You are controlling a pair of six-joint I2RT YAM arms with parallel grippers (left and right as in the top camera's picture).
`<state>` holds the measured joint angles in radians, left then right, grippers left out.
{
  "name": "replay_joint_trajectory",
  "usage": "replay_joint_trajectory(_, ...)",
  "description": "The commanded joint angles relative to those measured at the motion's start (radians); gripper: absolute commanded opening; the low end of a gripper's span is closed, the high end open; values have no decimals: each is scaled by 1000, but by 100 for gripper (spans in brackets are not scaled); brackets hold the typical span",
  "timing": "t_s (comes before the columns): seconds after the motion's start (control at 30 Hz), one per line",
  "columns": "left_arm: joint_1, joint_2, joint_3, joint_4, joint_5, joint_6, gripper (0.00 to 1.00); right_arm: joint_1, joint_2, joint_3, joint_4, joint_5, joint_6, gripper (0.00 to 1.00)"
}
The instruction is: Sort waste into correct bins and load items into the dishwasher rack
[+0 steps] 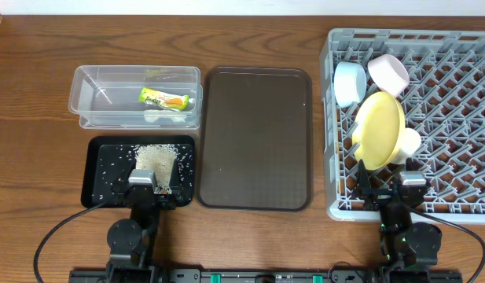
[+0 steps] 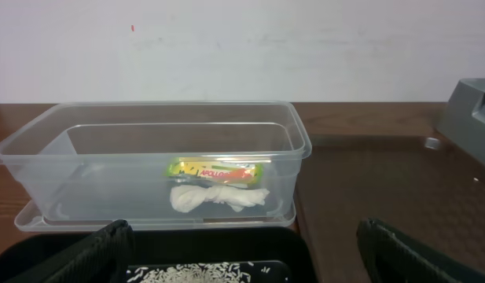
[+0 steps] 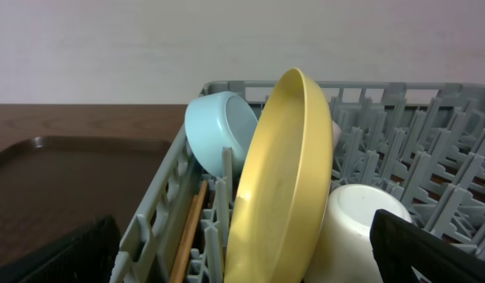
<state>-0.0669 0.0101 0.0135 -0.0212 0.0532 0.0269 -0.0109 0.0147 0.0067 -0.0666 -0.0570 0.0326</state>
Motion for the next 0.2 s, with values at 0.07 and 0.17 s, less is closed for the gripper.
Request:
replay_joint_trajectory(0.07, 5, -6, -10, -45, 7, 2, 93, -3, -4, -1, -3, -11, -11, 99)
replay_joint_trajectory(0.17, 5, -6, -10, -45, 7, 2, 93, -3, -4, -1, -3, -11, -11, 99)
